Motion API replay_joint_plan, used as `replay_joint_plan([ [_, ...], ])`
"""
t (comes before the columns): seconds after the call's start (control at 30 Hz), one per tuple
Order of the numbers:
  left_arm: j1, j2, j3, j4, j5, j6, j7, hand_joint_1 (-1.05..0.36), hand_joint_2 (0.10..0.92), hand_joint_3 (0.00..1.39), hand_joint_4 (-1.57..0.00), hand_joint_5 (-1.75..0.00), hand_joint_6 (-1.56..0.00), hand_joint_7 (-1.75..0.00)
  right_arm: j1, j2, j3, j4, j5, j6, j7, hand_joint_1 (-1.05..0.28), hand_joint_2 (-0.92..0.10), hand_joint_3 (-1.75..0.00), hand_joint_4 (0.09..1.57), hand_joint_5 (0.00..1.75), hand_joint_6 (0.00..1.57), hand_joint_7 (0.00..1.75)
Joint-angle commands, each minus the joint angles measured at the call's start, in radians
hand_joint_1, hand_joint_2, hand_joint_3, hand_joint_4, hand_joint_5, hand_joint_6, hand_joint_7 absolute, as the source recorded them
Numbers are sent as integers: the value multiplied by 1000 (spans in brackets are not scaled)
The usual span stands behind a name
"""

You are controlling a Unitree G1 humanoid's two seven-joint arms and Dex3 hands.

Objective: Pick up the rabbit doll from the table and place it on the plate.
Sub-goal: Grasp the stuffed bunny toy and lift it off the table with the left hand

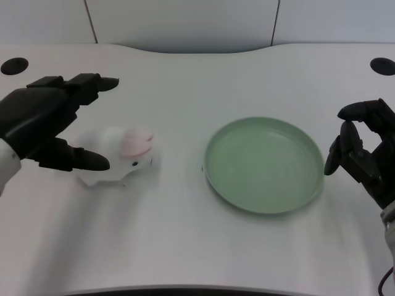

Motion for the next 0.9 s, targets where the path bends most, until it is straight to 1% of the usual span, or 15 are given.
replay_joint_plan([
  [0.03,-68,2,-66,115,33,18,-15,-883,919,39,1,-235,-16,-263,8,-8,-8,-10,10,2,-3,-203,-886,-890,984,1746,435,1746],
  [0.1,-100,-5,-99,173,44,20,-13,-878,920,31,1,-212,-16,-257,10,-9,-7,-15,11,5,0,-202,-888,-891,984,1746,432,1746],
  [0.2,-166,-27,-156,302,74,16,6,-872,918,27,1,-190,-12,-253,11,-12,-9,-7,12,-10,15,-206,-881,-890,993,1746,433,1746],
  [0.27,-225,-48,-206,415,111,12,28,-880,919,26,1,-168,-3,-243,19,-9,-7,-30,8,12,-1,-205,-876,-892,999,1746,435,1746],
  [0.3,-242,-53,-220,448,119,6,37,-882,919,24,1,-163,-1,-240,21,-8,-7,-38,7,19,-6,-203,-875,-893,999,1746,433,1746],
  [0.33,-274,-63,-245,507,135,0,44,-889,919,22,1,-147,0,-230,25,-6,-7,-45,9,24,-8,-199,-878,-895,998,1746,429,1746],
  [0.4,-321,-77,-282,595,157,-10,54,-905,917,15,1,-99,1,-200,29,-5,-8,-50,14,28,-7,-192,-886,-894,983,1746,409,1746],
  [0.5,-400,-108,-341,748,196,-31,89,-911,907,4,1,-57,1,-175,36,-7,-6,-60,8,30,-9,-203,-885,-884,964,1746,396,1746],
  [0.63,-481,-147,-392,913,221,-48,135,-917,908,2,1,-21,1,-157,41,-6,-5,-76,9,46,-14,-190,-899,-880,949,1746,386,1746],
  [0.7,-515,-171,-411,985,230,-39,160,-915,906,1,1,-7,1,-130,44,-8,-4,-74,2,36,-14,-192,-899,-875,944,1746,382,1746],
  [0.73,-530,-184,-420,1021,235,-35,182,-914,903,1,1,-2,1,-114,42,-9,-6,-66,3,32,-8,-194,-898,-873,944,1746,382,1746],
  [0.8,-556,-207,-445,1081,255,-22,233,-905,903,4,1,0,1,-105,39,-9,-12,-61,11,40,-9,-194,-893,-869,944,1746,384,1746],
  [0.83,-565,-216,-456,1104,263,-15,251,-900,905,5,1,1,1,-102,38,-9,-14,-60,14,41,-7,-193,-892,-867,944,1746,385,1746],
  [0.9,-579,-234,-476,1138,274,-2,284,-872,912,6,1,1,1,-53,41,-10,-14,-56,16,26,7,-197,-892,-865,945,1746,390,1746],
])
